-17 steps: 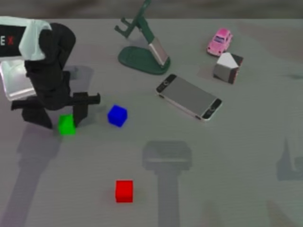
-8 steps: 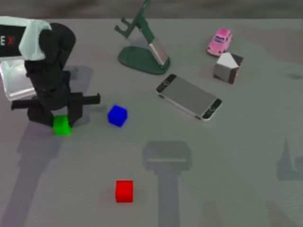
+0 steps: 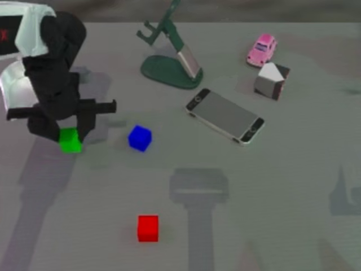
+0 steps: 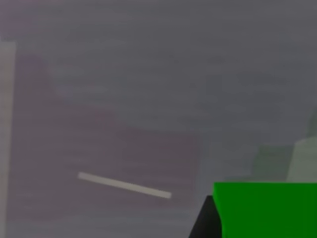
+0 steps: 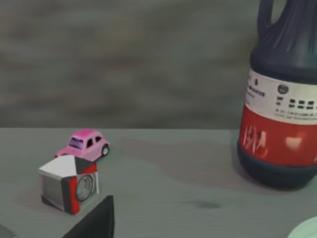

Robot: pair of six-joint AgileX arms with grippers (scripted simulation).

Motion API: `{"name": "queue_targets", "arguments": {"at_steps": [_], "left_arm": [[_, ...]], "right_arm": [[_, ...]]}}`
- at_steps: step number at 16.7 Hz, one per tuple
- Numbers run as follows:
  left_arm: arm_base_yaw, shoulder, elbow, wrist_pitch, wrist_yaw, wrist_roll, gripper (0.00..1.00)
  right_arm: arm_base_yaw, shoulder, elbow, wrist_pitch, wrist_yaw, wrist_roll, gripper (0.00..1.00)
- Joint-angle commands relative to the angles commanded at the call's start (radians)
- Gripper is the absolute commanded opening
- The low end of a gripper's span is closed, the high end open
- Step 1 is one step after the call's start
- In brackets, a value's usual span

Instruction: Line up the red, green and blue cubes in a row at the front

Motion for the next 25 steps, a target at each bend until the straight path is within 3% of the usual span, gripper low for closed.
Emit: {"name": "queue_targets", "arguments": {"at_steps": [4,11,14,21,25], "left_arm": [[0.01,-0.05,0.075,-0.122,0.0,-0.001,0.0],[-0.032,-0.054,0.079,-0.131,-0.002,-0.035,0.0],[-0.155,-0.062,0.076,-0.146,-0.004,-0.147,0.0],[-0.565,-0.115,0.046,-0.178,-0.013,-0.509,0.0],[-0.676,-0.142,0.033,-0.182,-0.016,-0.616,0.0]], "right_arm": [[0.0,0.0,0.0,0.0,0.0,0.0,1.0],[0.0,0.0,0.0,0.0,0.0,0.0,1.0],[0.0,0.0,0.0,0.0,0.0,0.0,1.0],[0.0,0.0,0.0,0.0,0.0,0.0,1.0],[0.0,0.0,0.0,0.0,0.0,0.0,1.0]]}}
